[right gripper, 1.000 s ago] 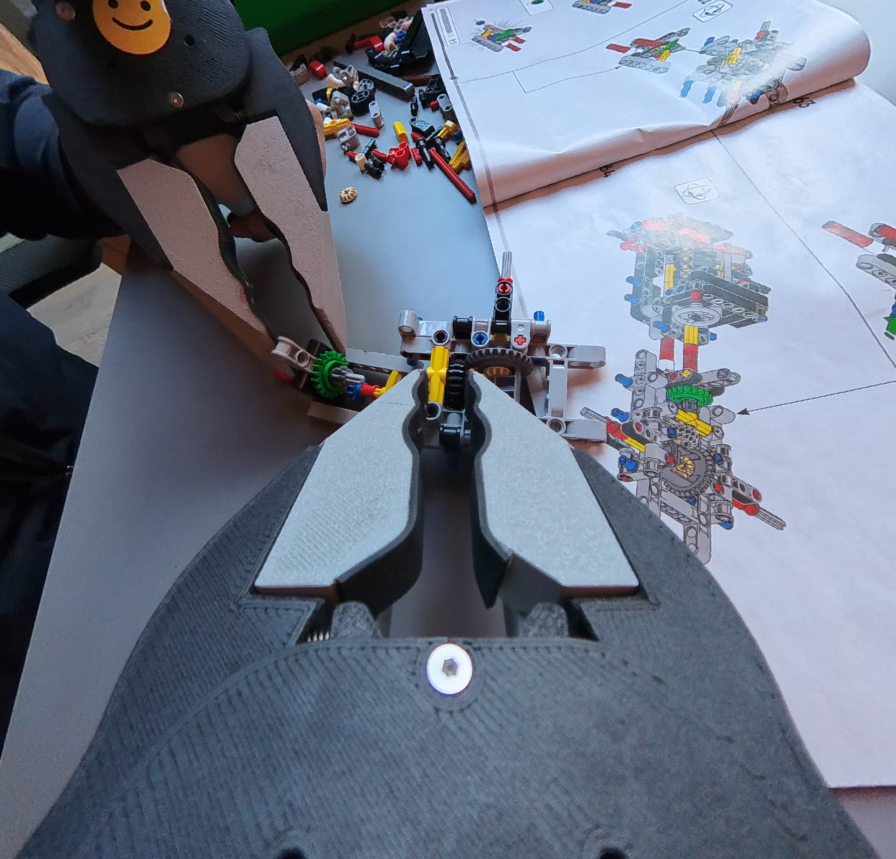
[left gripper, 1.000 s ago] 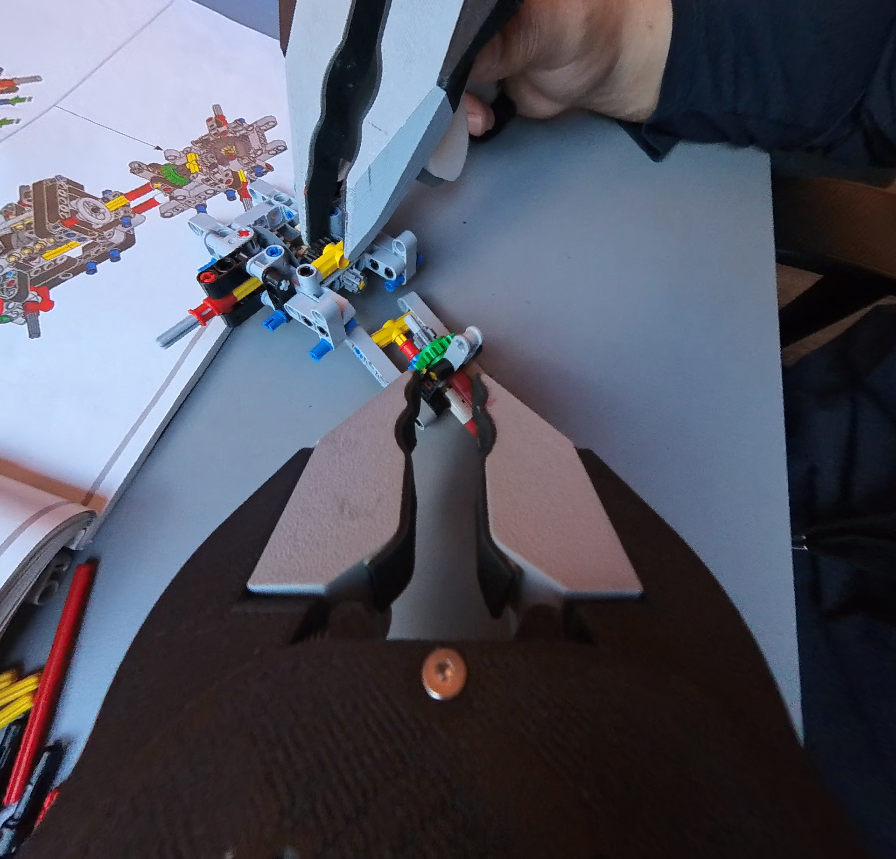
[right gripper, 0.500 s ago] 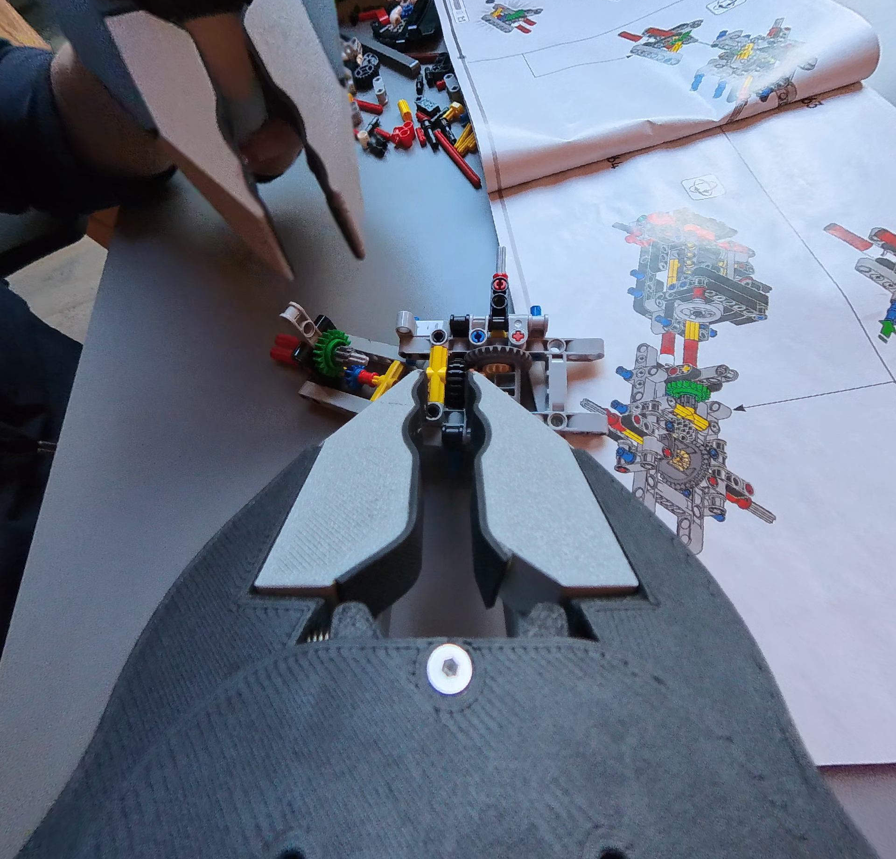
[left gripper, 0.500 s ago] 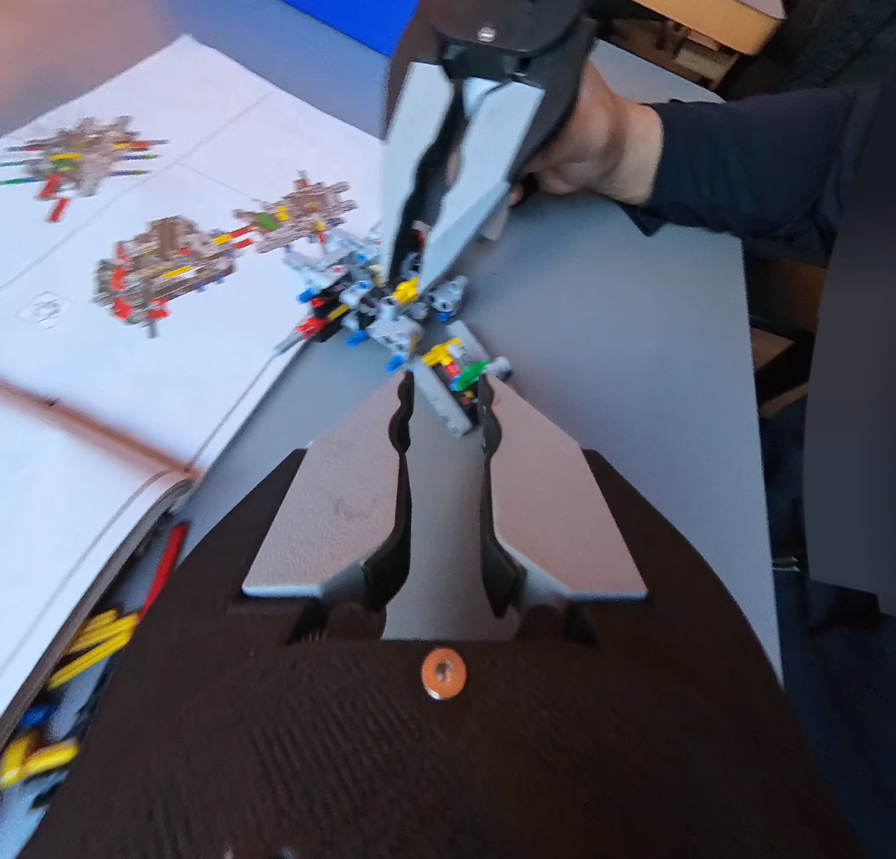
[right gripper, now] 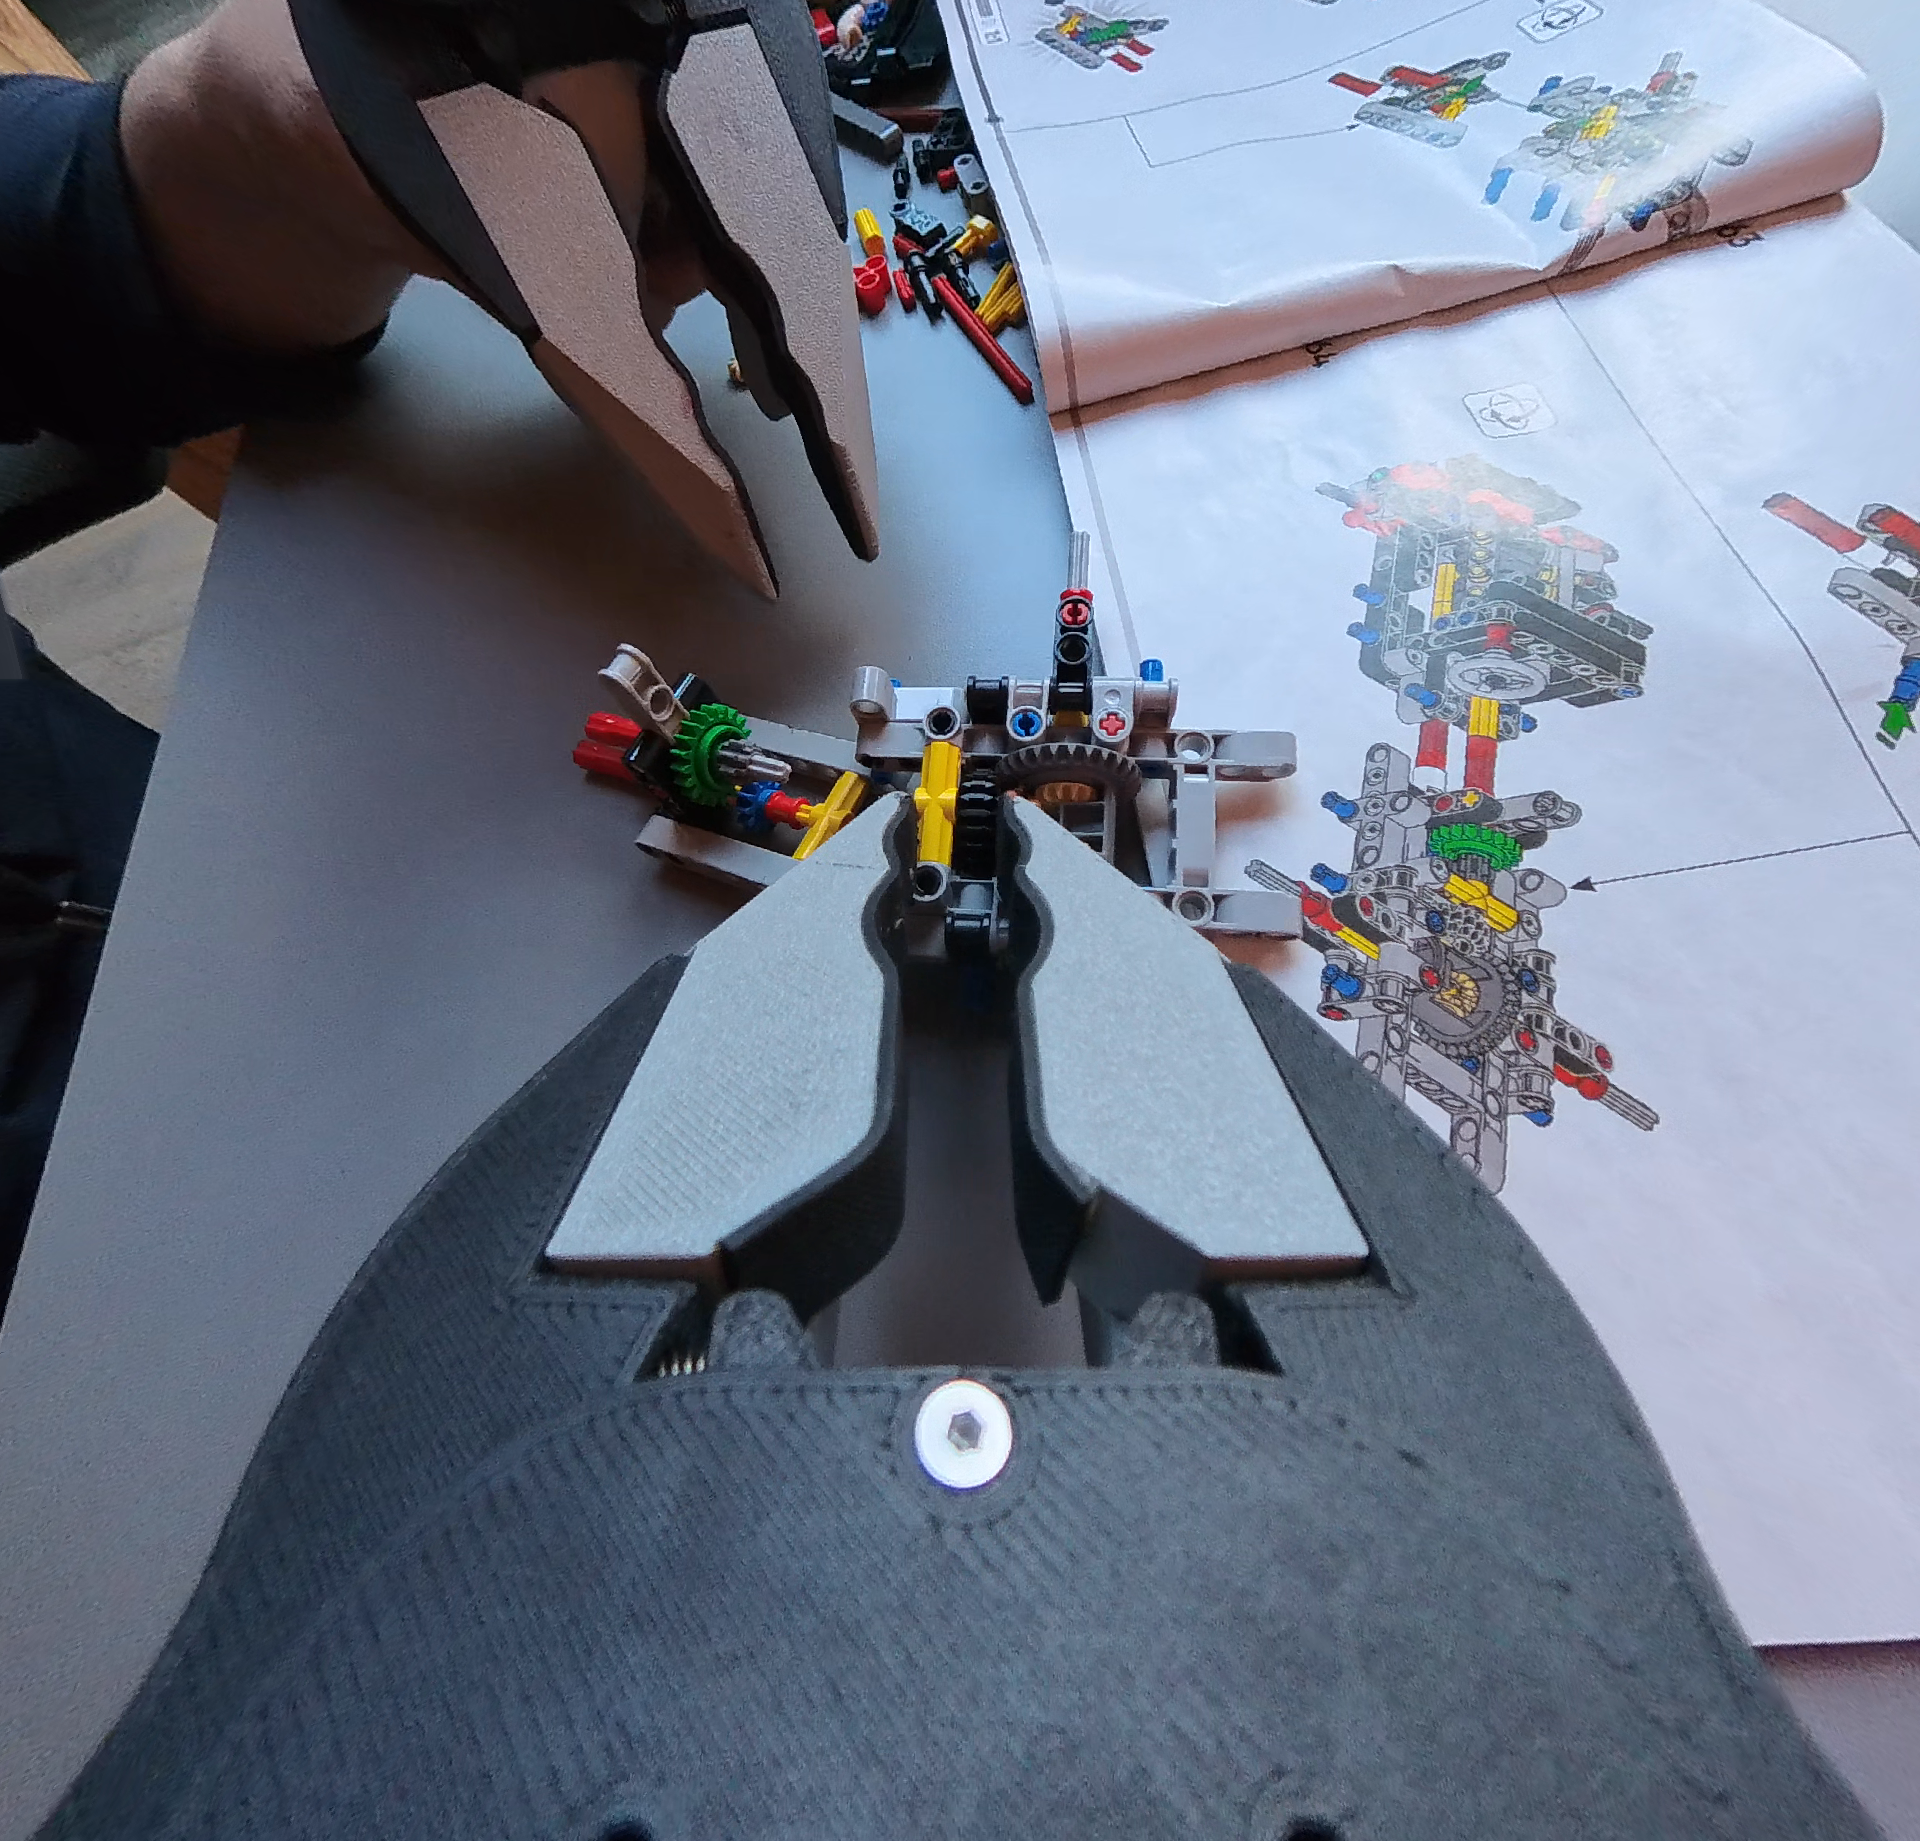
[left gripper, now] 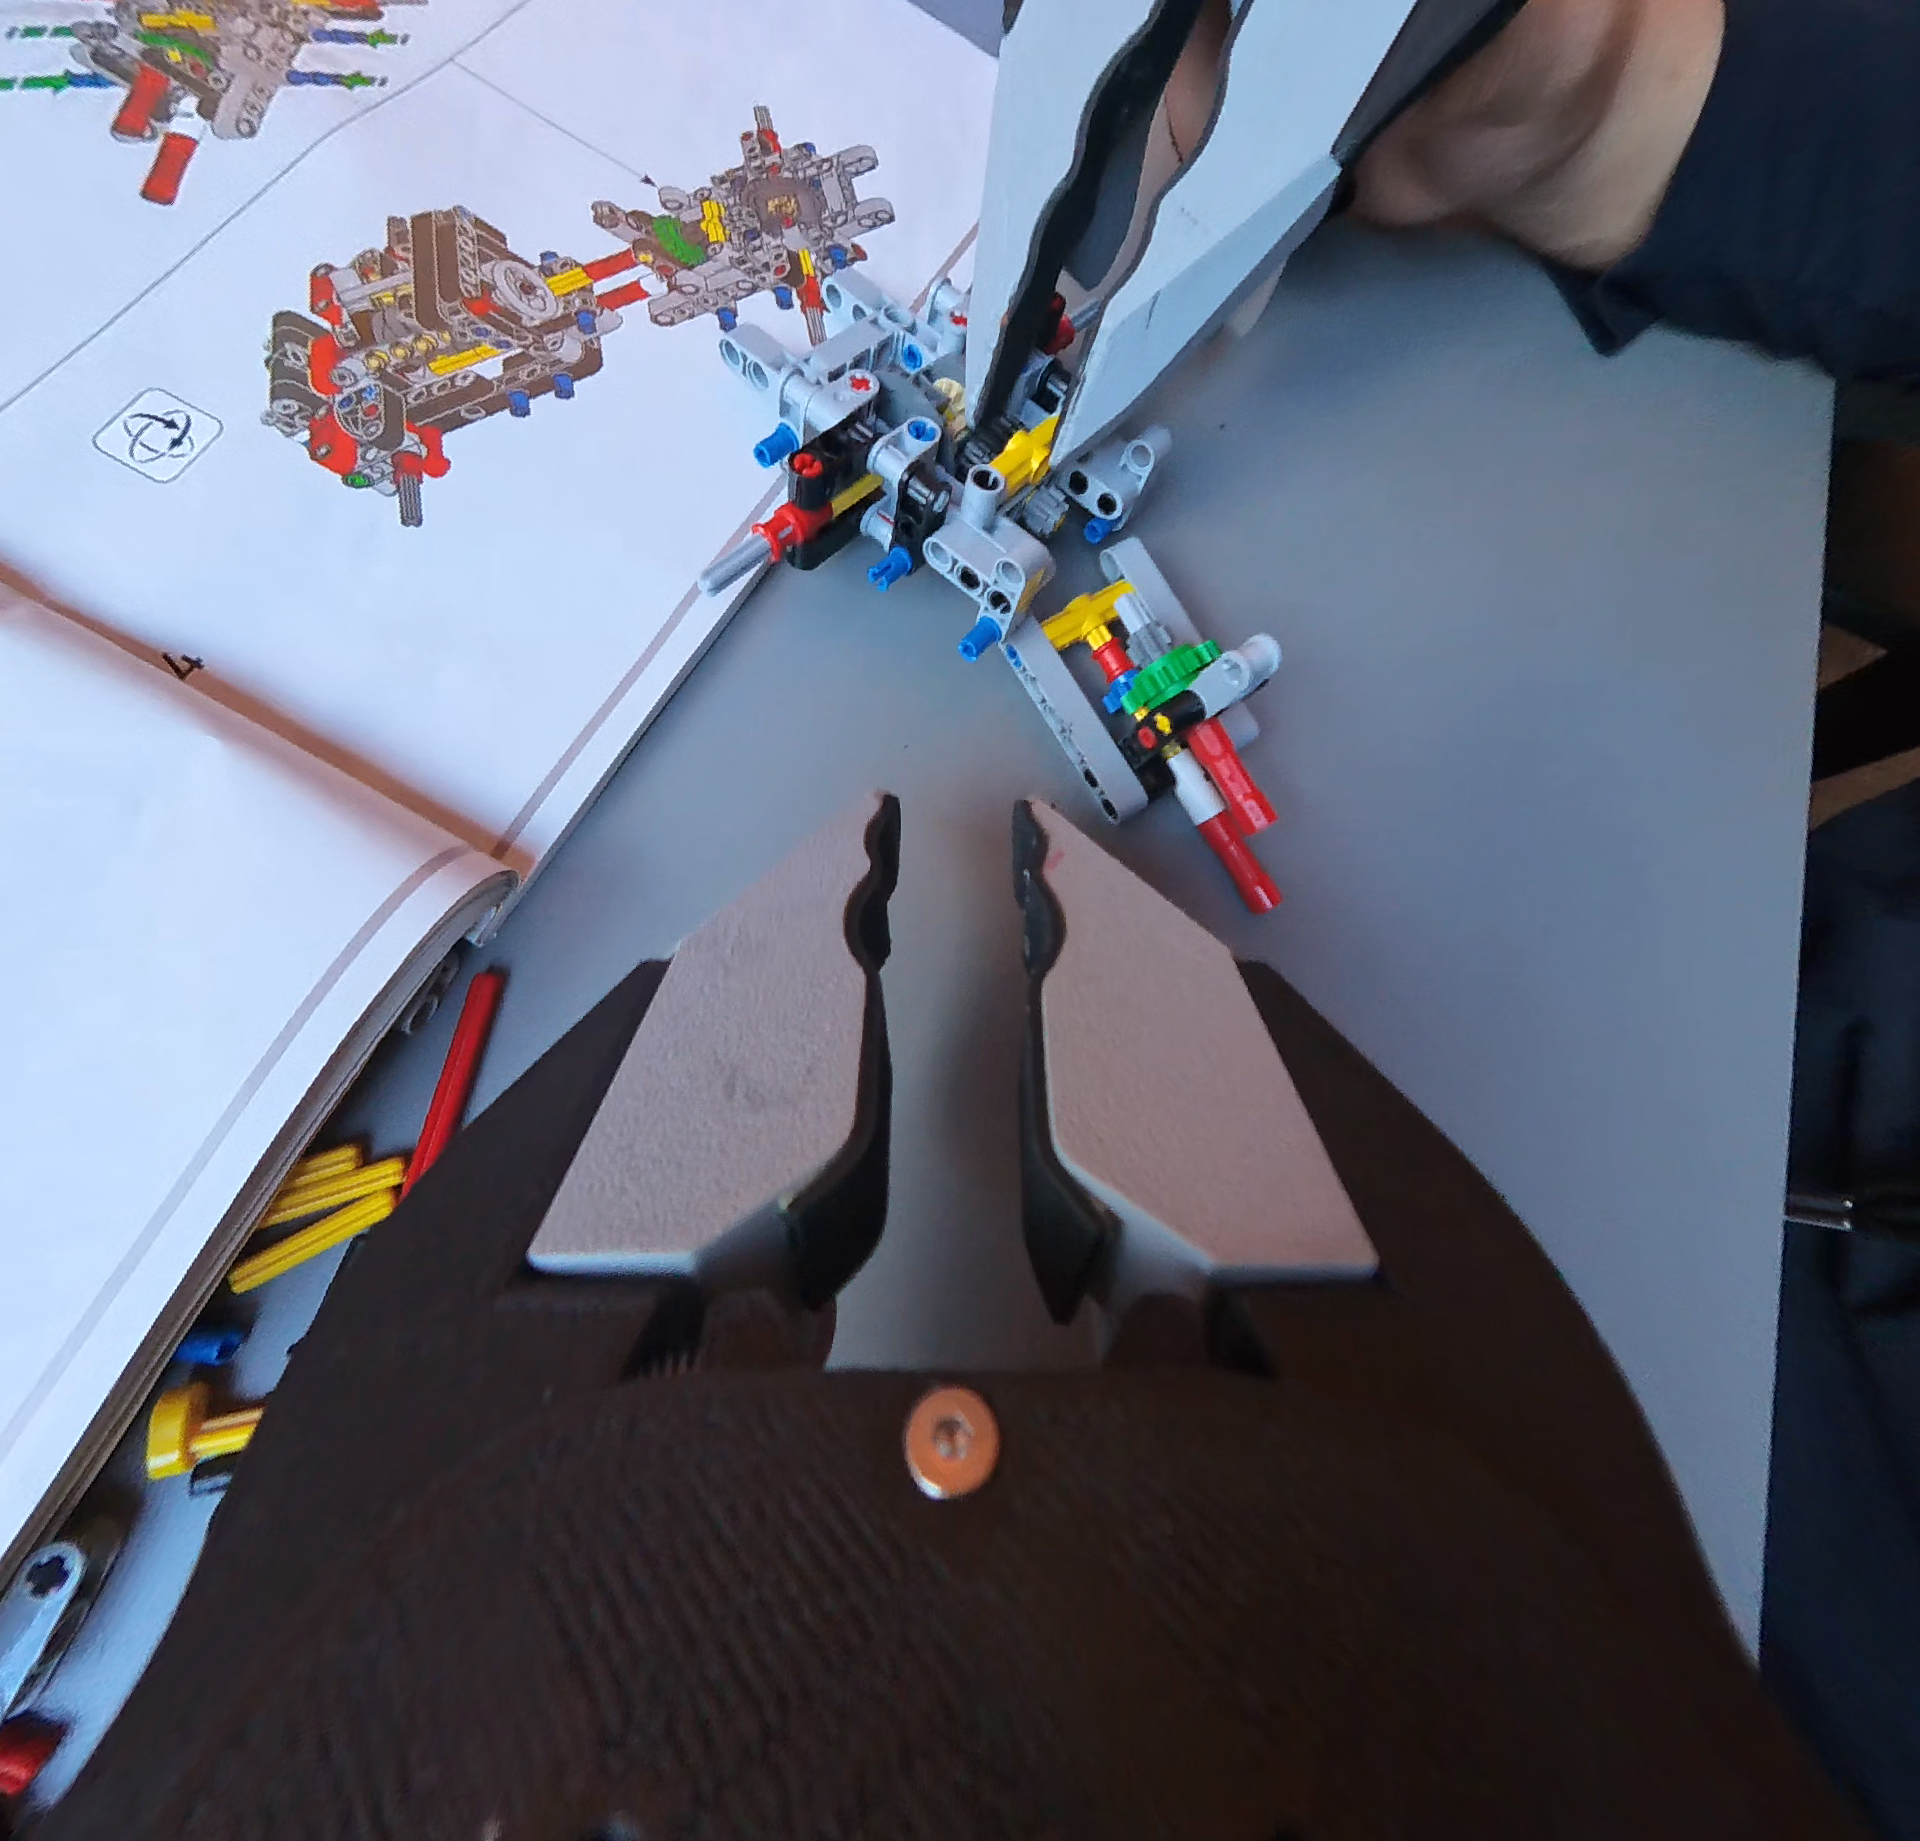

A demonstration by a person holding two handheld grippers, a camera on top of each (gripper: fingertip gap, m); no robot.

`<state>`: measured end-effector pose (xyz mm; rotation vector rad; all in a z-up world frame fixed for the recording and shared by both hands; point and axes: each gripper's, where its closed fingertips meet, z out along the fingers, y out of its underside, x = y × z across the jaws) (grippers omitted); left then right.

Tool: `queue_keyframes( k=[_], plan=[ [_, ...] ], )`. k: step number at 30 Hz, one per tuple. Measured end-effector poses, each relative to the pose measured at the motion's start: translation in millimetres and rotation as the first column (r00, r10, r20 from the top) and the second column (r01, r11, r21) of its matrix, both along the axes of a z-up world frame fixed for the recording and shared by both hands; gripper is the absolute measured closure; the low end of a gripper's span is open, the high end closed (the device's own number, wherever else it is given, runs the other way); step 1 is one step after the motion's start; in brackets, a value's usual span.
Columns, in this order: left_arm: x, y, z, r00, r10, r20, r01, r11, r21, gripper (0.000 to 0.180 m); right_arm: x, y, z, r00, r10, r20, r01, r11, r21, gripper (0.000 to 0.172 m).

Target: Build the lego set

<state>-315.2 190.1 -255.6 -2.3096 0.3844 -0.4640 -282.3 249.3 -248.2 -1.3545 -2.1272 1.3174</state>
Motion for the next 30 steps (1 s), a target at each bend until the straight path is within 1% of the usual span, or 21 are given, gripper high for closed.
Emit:
queue_keyframes(
  k=[5,8,12,21,23,26,29,30],
  plan=[
    [-9,-2,0,0.999,0.014,-0.035,-0.014,1.0,-0.007,0.163,0,0,0,1.0,0.001,0.001,-0.001,1.0,-0.008,0.16],
    [-28,-2,2,0.996,0.059,-0.072,-0.059,0.998,0.004,0.164,0,0,0,1.0,0.001,0.0,-0.001,1.0,-0.01,0.161],
    [-43,-3,7,0.993,0.109,-0.037,-0.108,0.994,0.022,0.166,0,0,0,1.0,0.001,-0.002,-0.001,1.0,-0.004,0.16],
    [-36,-2,4,0.995,0.086,-0.051,-0.085,0.996,0.023,0.165,-1,1,3,1.0,-0.004,-0.014,0.004,1.0,-0.023,0.16],
    [-36,-2,5,0.995,0.084,-0.053,-0.082,0.996,0.029,0.165,-2,2,7,1.0,-0.009,-0.018,0.008,0.998,-0.055,0.161],
    [-33,2,10,0.996,0.065,-0.062,-0.06,0.995,0.077,0.163,-2,4,14,1.0,-0.016,-0.02,0.013,0.99,-0.143,0.161],
    [-27,8,11,0.993,0.044,-0.111,-0.029,0.991,0.132,0.153,-3,6,21,1.0,-0.017,-0.01,0.014,0.968,-0.249,0.161],
    [-27,12,11,0.989,0.048,-0.143,-0.025,0.987,0.157,0.147,-3,6,22,1.0,-0.012,-0.002,0.011,0.958,-0.286,0.161]
  ],
)
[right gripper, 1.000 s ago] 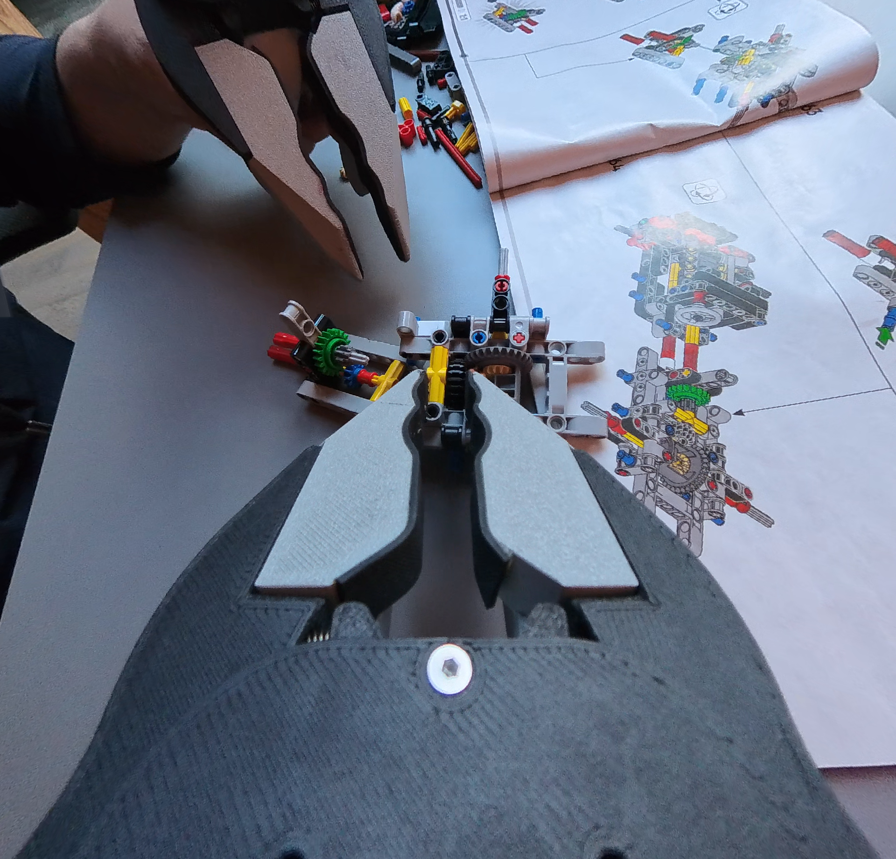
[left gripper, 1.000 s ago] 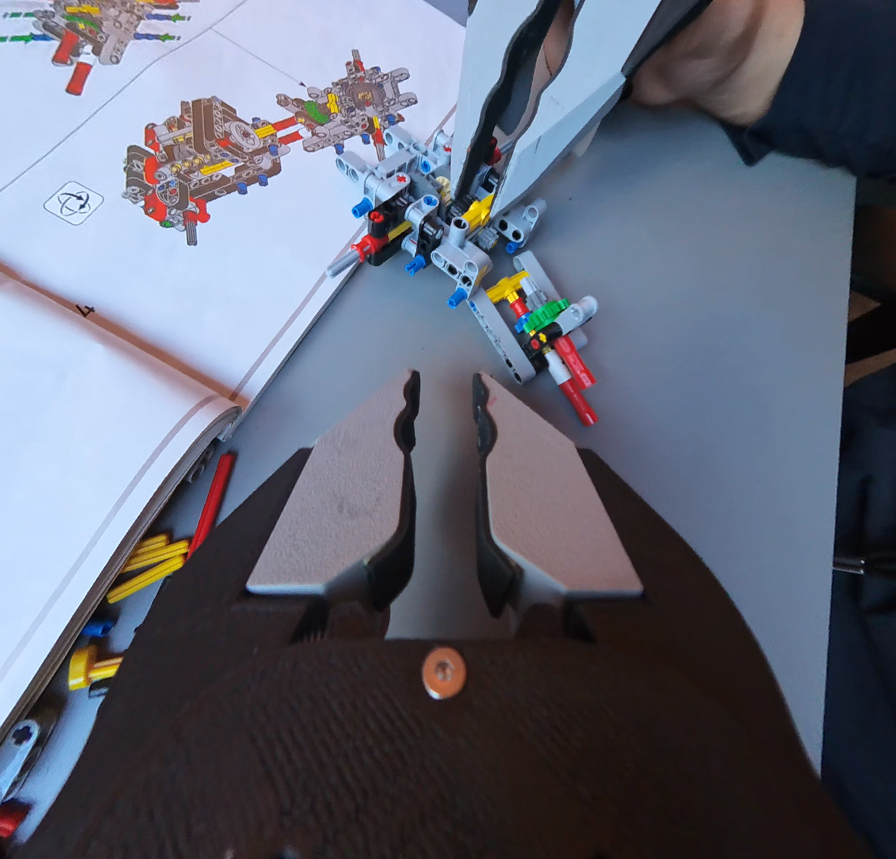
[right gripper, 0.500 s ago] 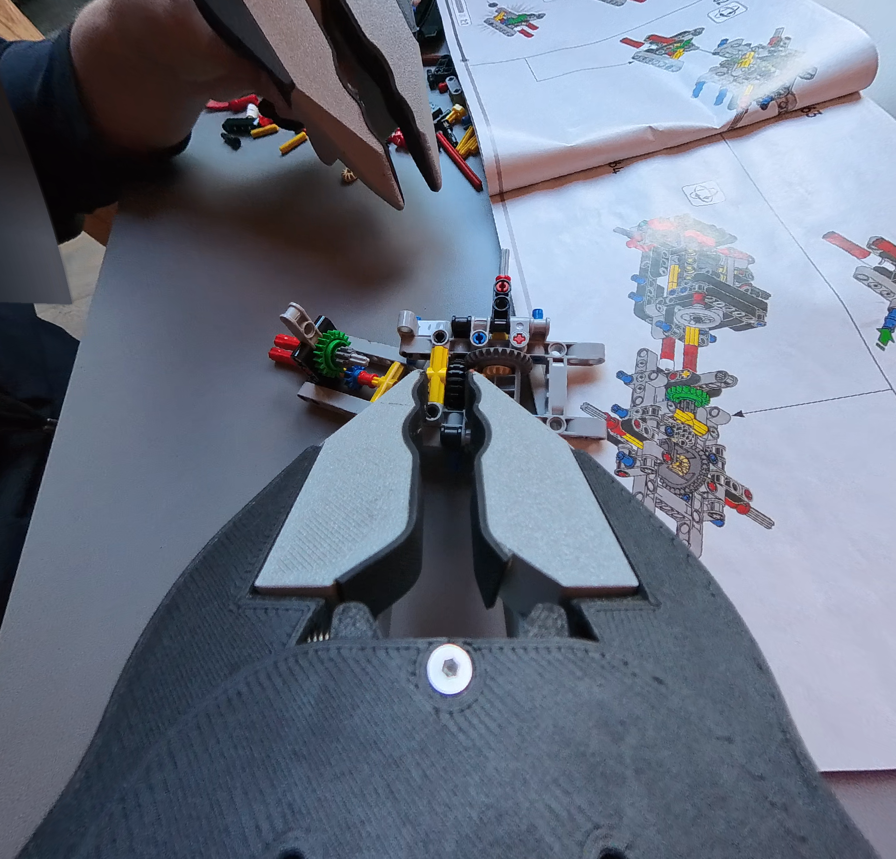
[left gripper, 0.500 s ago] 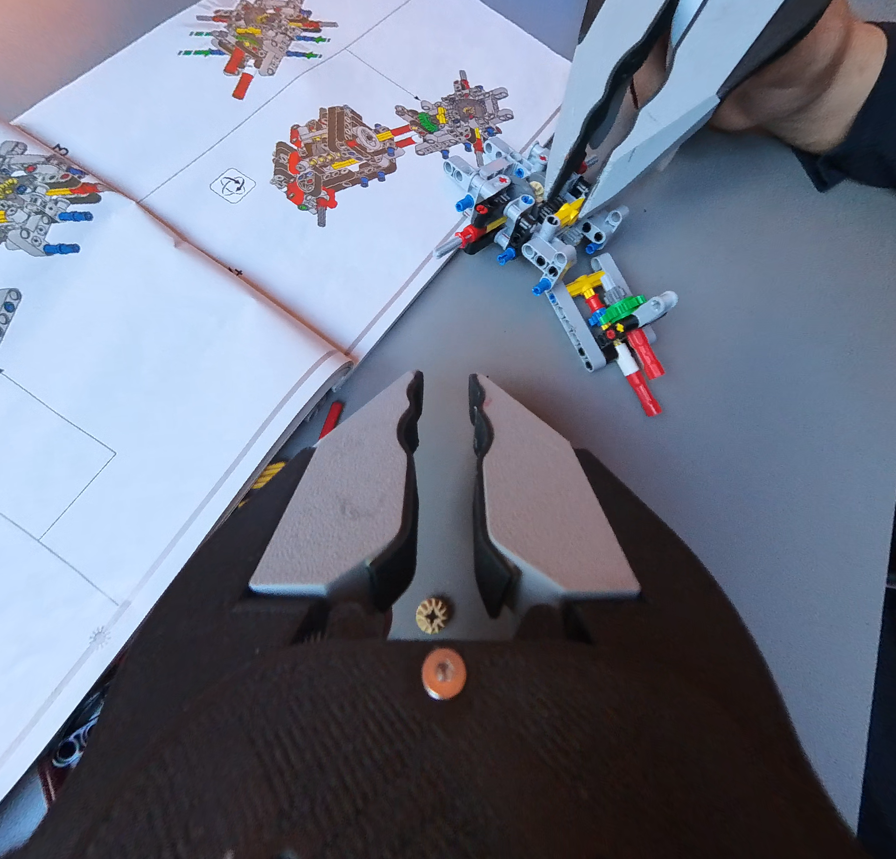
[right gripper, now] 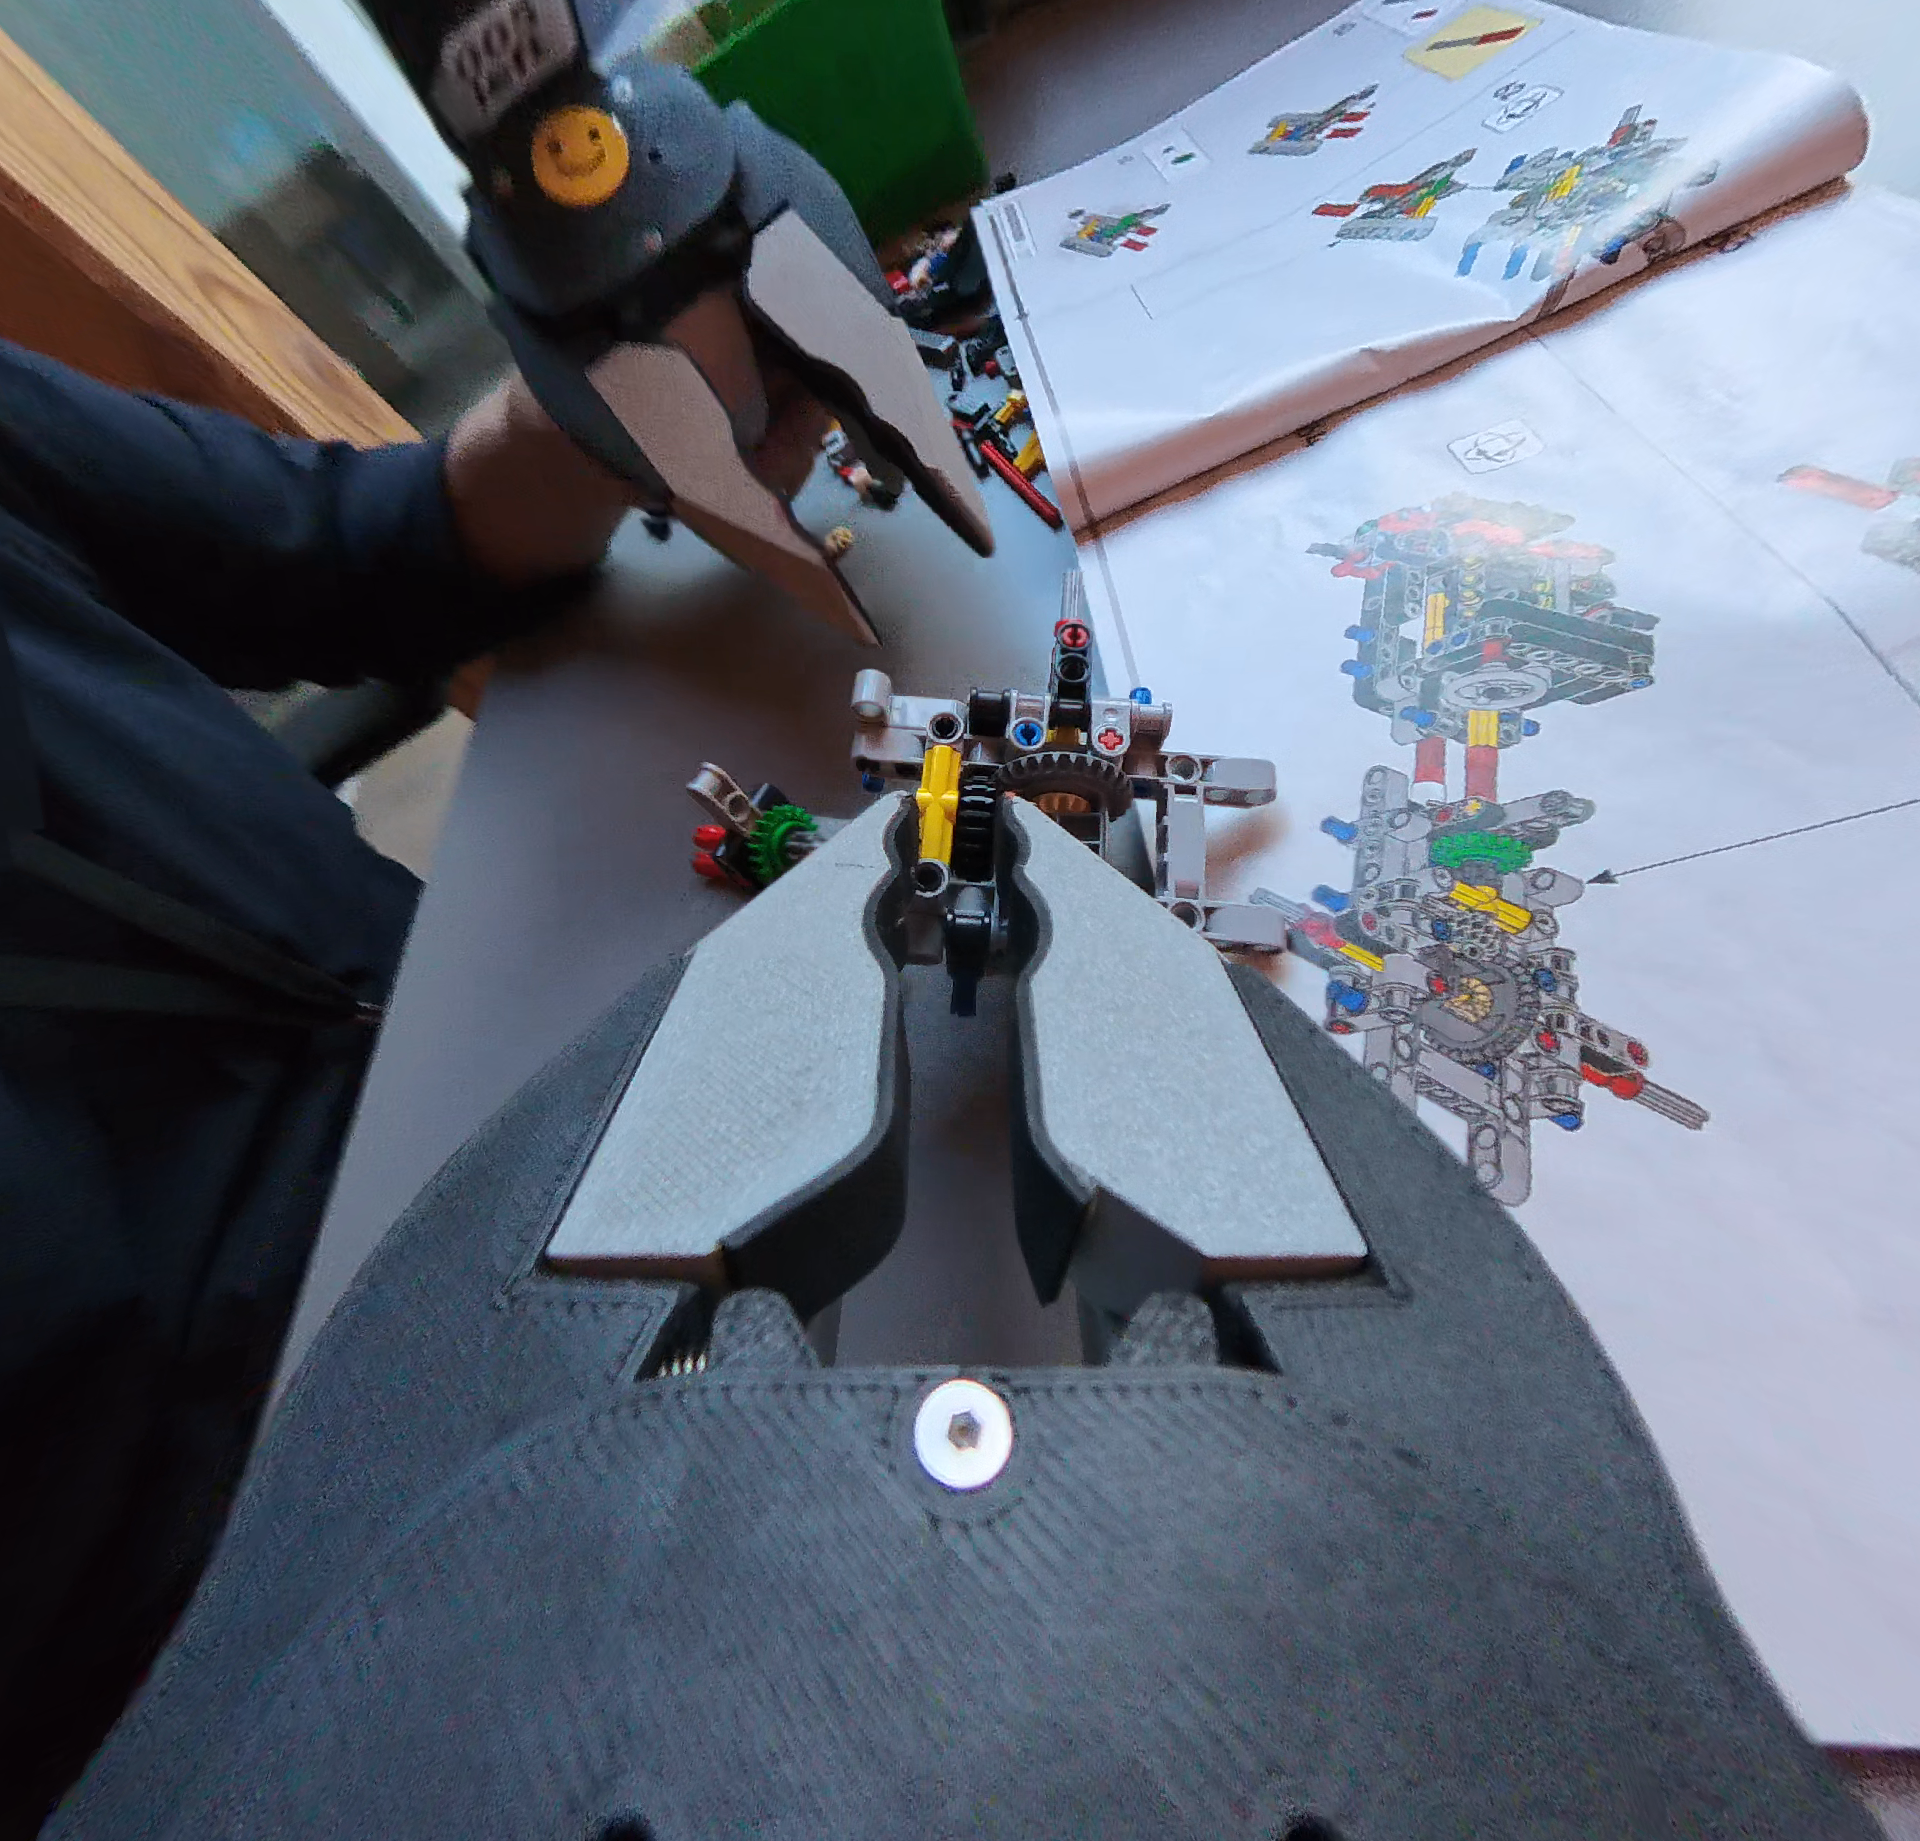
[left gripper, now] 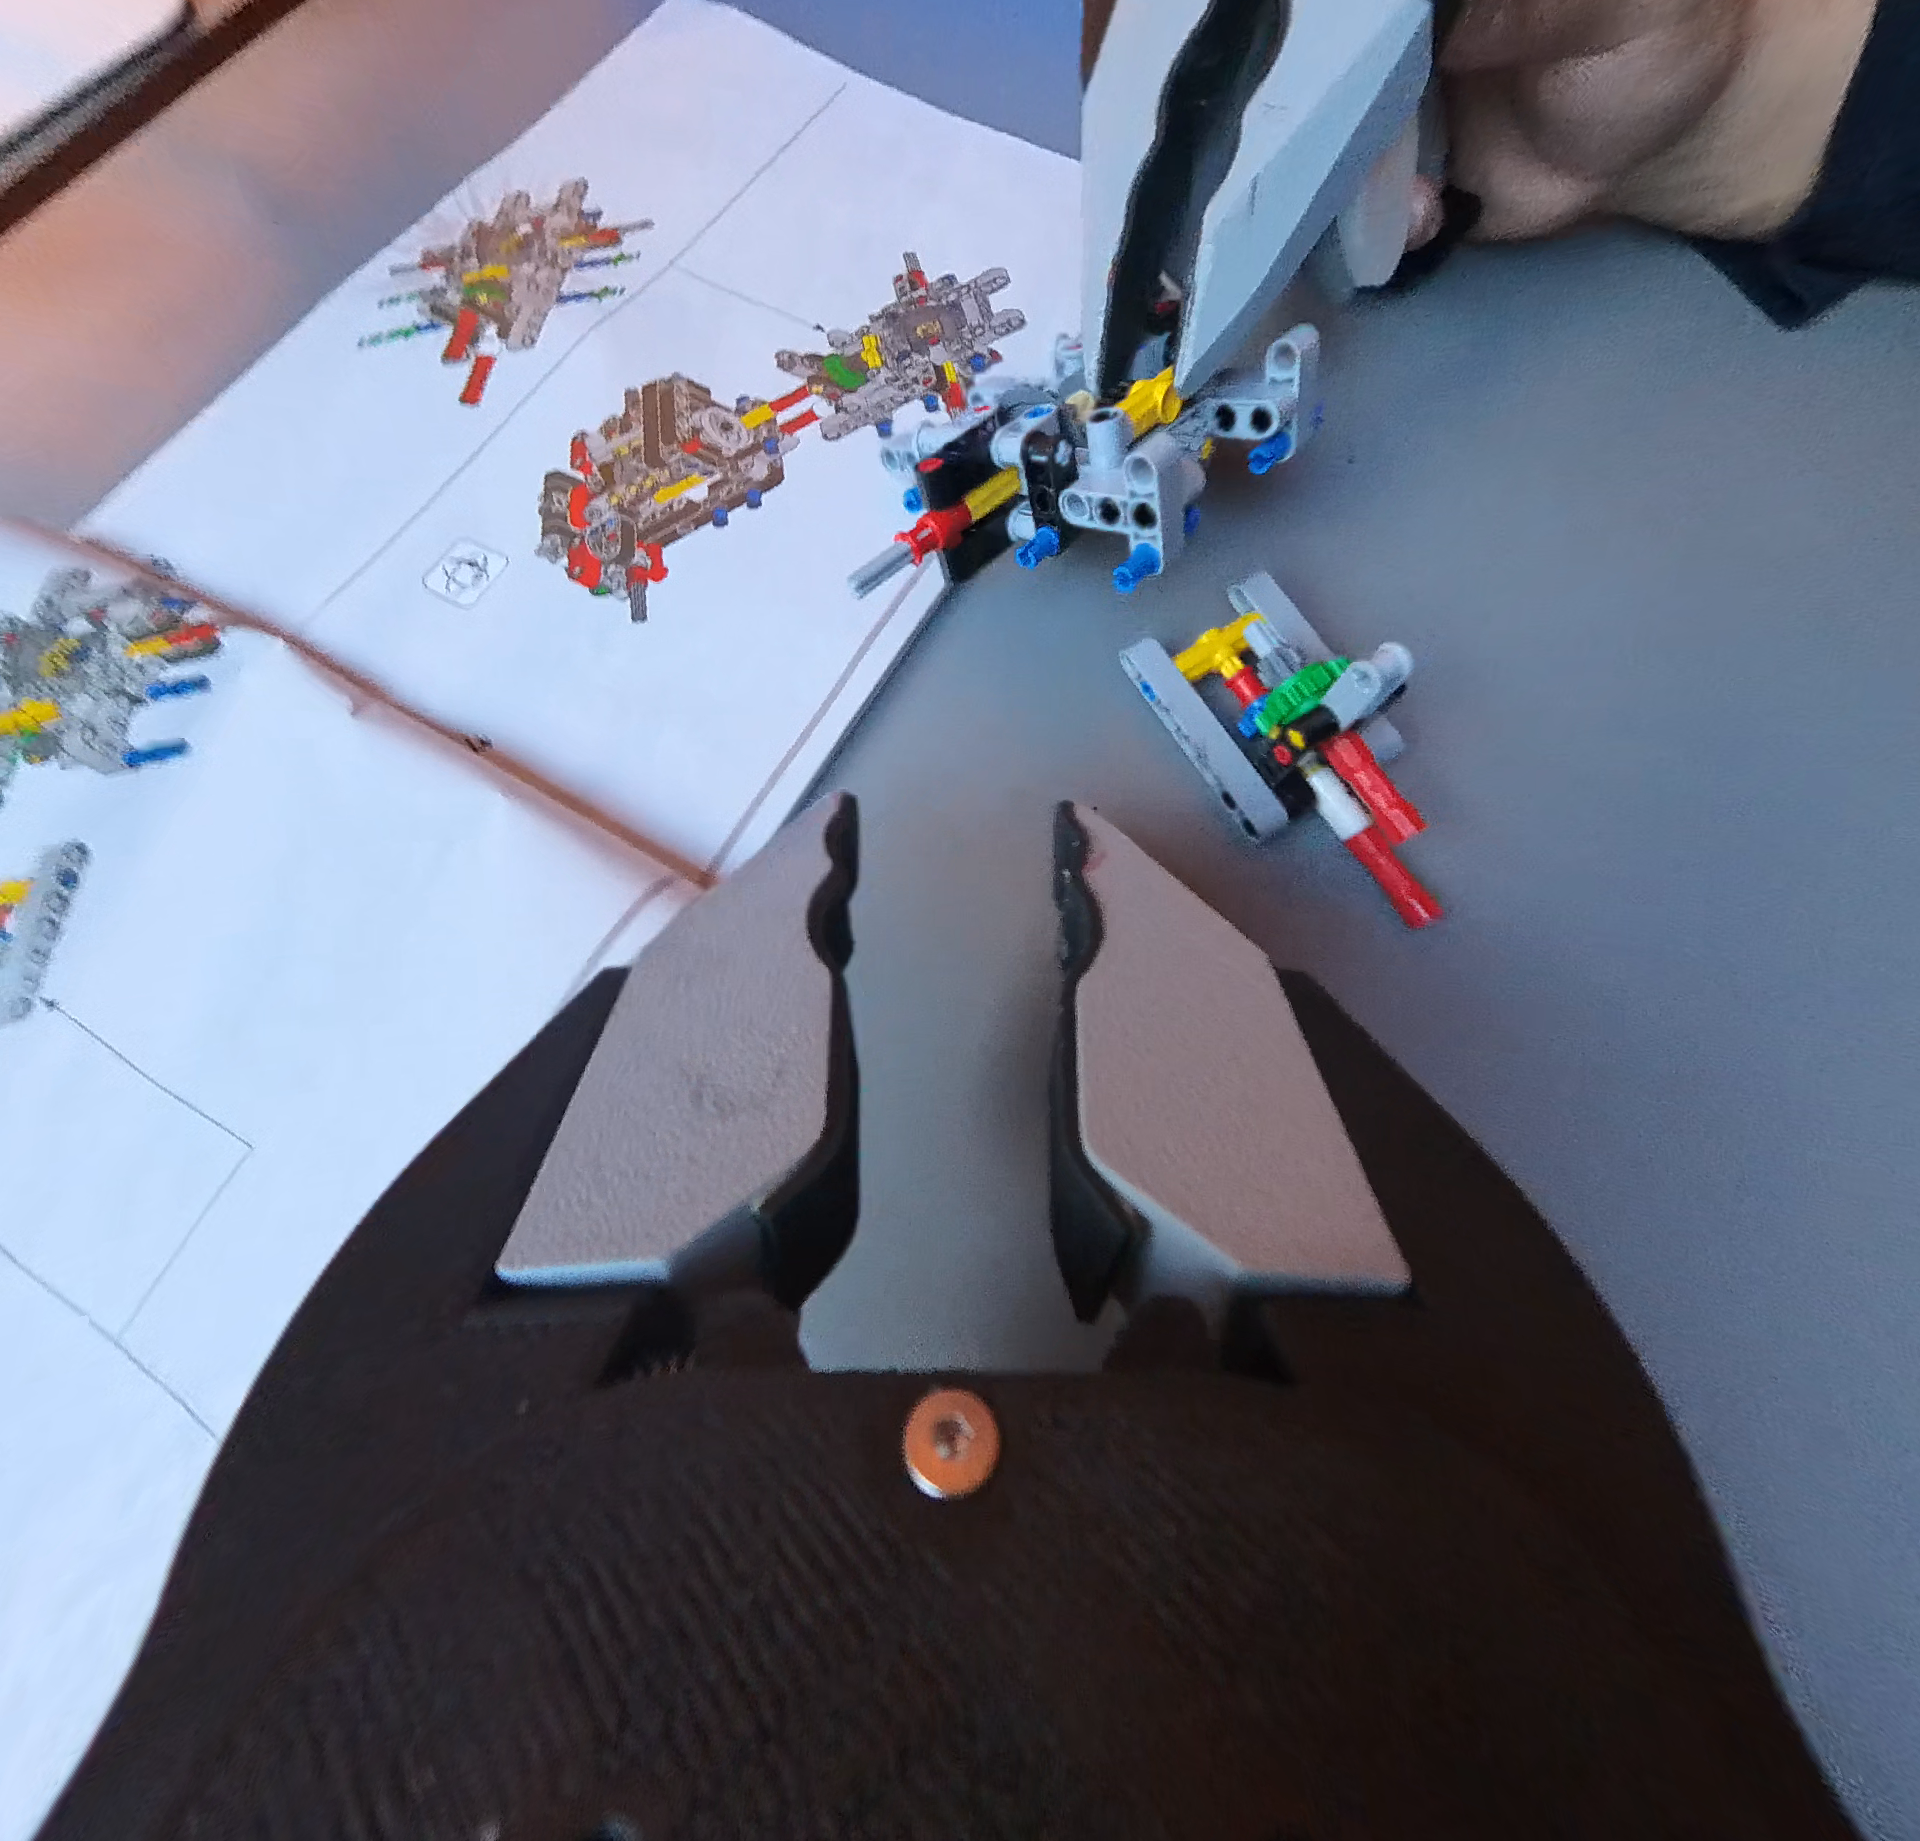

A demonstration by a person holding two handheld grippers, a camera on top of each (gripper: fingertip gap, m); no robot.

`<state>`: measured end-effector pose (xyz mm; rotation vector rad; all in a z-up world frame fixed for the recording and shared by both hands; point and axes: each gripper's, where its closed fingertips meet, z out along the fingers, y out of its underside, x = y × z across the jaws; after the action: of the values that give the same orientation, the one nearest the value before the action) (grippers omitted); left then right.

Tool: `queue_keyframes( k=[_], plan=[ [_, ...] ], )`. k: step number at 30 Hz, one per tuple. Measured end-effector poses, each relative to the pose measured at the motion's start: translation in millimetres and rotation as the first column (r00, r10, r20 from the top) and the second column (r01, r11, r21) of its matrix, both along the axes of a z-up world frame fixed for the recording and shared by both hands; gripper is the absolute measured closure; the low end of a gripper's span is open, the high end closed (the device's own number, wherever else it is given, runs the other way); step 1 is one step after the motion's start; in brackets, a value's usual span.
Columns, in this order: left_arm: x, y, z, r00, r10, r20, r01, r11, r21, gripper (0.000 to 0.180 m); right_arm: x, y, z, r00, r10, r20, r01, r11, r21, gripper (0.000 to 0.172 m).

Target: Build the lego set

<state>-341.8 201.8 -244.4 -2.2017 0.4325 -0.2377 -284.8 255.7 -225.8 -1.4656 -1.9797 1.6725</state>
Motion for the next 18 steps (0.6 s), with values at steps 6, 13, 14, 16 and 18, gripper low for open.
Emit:
queue_keyframes(
  k=[6,13,14,16,18],
  plan=[
    [12,19,10,0.985,-0.023,-0.172,0.052,0.985,0.165,0.12,2,-4,13,0.998,0.048,0.037,-0.039,0.979,-0.202,0.161],
    [42,21,27,0.971,-0.13,-0.202,0.182,0.948,0.261,0.123,7,-19,19,0.971,0.183,0.156,-0.09,0.878,-0.471,0.161],
    [47,21,28,0.966,-0.148,-0.213,0.204,0.941,0.271,0.128,7,-21,19,0.966,0.195,0.169,-0.09,0.869,-0.486,0.161],
    [53,20,26,0.955,-0.17,-0.243,0.235,0.934,0.269,0.141,9,-27,19,0.954,0.227,0.194,-0.097,0.852,-0.515,0.161],
    [57,20,19,0.944,-0.186,-0.272,0.254,0.936,0.243,0.153,10,-32,20,0.946,0.25,0.206,-0.102,0.834,-0.542,0.161]
  ],
)
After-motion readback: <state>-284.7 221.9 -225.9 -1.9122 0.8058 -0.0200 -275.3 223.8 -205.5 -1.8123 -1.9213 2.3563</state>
